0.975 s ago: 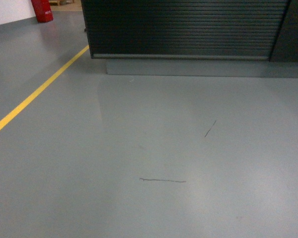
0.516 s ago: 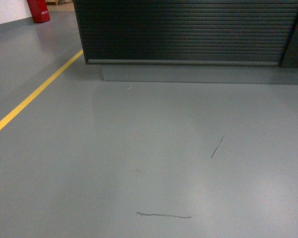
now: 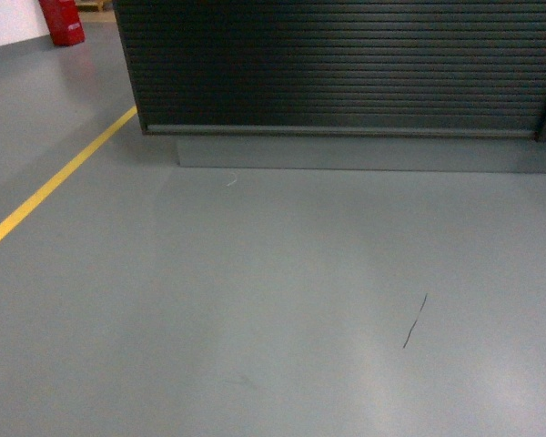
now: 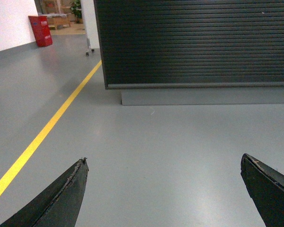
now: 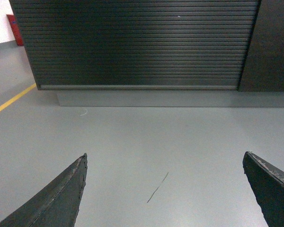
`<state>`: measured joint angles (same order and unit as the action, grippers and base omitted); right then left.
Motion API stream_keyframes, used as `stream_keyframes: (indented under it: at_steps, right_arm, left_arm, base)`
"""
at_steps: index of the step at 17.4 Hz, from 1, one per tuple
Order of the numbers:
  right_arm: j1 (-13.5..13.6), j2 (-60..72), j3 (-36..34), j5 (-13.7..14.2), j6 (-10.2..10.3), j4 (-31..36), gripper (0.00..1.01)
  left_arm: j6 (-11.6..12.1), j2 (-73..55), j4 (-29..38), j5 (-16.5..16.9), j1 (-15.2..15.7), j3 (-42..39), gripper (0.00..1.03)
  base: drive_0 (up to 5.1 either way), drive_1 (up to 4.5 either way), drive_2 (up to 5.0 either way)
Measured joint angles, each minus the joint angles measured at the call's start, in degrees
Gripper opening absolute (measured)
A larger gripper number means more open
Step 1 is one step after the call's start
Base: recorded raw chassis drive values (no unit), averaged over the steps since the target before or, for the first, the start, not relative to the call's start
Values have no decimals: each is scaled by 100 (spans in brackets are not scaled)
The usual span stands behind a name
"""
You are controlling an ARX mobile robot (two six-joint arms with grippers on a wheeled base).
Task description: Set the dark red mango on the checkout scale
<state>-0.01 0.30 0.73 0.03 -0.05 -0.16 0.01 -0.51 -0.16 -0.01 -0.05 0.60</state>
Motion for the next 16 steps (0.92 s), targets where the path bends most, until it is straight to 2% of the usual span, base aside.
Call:
stream_keyframes:
  at_steps: [16]
  right_arm:
    - [0, 0, 0, -2, 0, -11, 98]
  left_arm:
    - [0, -2, -24, -2, 0, 0, 98]
  base:
    - [2, 430, -427]
